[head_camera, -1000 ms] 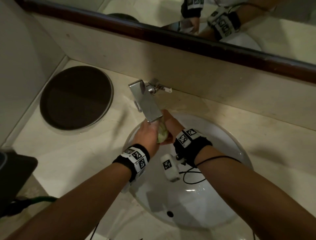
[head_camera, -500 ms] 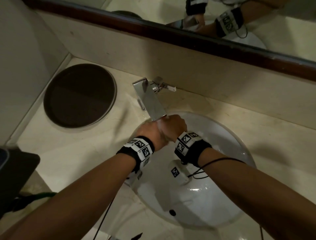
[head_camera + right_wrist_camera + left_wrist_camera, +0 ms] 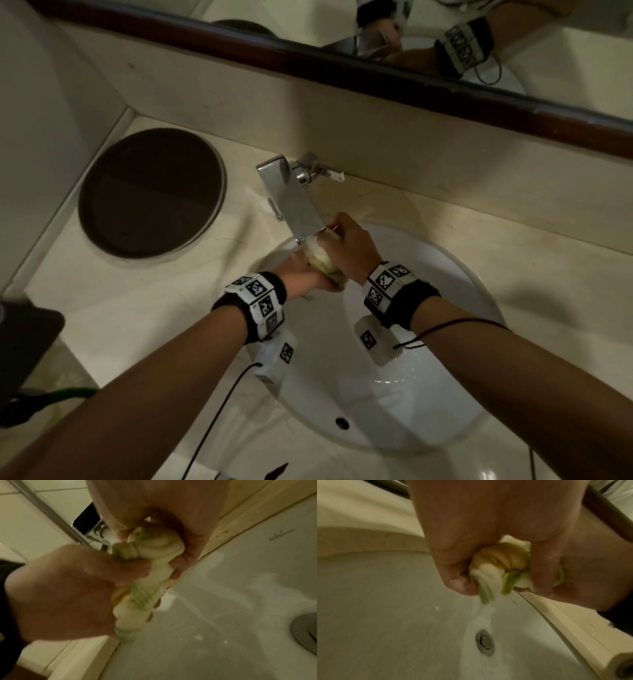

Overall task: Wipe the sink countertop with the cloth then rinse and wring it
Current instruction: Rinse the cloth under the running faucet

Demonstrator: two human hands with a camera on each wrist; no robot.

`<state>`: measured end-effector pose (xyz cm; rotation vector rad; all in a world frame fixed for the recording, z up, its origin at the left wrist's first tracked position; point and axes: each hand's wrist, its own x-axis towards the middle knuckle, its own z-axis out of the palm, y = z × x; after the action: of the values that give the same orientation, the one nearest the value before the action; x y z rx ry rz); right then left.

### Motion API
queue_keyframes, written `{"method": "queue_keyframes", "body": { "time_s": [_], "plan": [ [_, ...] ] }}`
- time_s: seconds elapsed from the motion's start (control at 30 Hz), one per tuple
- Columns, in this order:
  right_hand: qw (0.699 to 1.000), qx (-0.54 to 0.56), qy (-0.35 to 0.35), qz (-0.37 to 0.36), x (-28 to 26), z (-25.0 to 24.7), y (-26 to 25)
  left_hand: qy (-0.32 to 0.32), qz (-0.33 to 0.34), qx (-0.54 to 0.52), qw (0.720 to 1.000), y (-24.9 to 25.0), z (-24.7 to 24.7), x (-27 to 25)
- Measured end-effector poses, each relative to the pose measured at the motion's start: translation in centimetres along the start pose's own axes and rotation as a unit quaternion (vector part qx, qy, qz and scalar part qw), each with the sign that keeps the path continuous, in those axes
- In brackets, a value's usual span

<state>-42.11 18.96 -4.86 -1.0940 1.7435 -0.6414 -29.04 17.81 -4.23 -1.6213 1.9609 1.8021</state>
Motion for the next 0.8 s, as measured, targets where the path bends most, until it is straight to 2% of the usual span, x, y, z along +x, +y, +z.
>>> {"method": "queue_keyframes", "body": {
  "time_s": [0.13,0.27,0.33,0.47,0.57,0.6,0.67,0.73,0.8],
  "plan": [
    [0.998,0.064,-0.011,-0.011,0.1,-0.3,0.6,-0.054,-0.080,-0.132,0.986,-0.7,0.2,-0.1],
    [0.988,0.152,-0.023,-0.016,0.0,-0.8,0.4,-0.140,-0.113,-0.325,0.928,-1.0,-0.4,-0.8],
    [0.982,0.185,-0.030,-0.003,0.2,-1.1,0.3,-0.136,-0.117,-0.339,0.923,-1.0,-0.6,-0.7],
    [0.979,0.191,-0.042,0.059,0.0,-0.8,-0.2,-0.054,-0.135,-0.260,0.955,-1.1,-0.1,0.5],
    [0.969,0.173,-0.037,0.171,-0.1,-0.4,-0.1,0.007,-0.124,-0.137,0.983,-1.2,0.5,1.5],
    [0.970,0.148,-0.042,0.186,-0.1,-0.5,0.1,0.032,-0.117,-0.087,0.989,-1.2,0.5,1.6],
    [0.966,0.141,-0.080,0.203,-0.4,-0.8,0.4,0.080,-0.094,0.030,0.992,-1.2,0.5,1.6],
    [0.942,0.208,-0.088,0.247,-0.5,-1.0,0.9,0.099,-0.080,0.139,0.982,-1.3,0.5,1.7],
    [0.933,0.229,-0.089,0.264,-0.2,-1.0,1.1,0.110,-0.069,0.203,0.971,-1.2,0.6,1.6]
  ]
}}
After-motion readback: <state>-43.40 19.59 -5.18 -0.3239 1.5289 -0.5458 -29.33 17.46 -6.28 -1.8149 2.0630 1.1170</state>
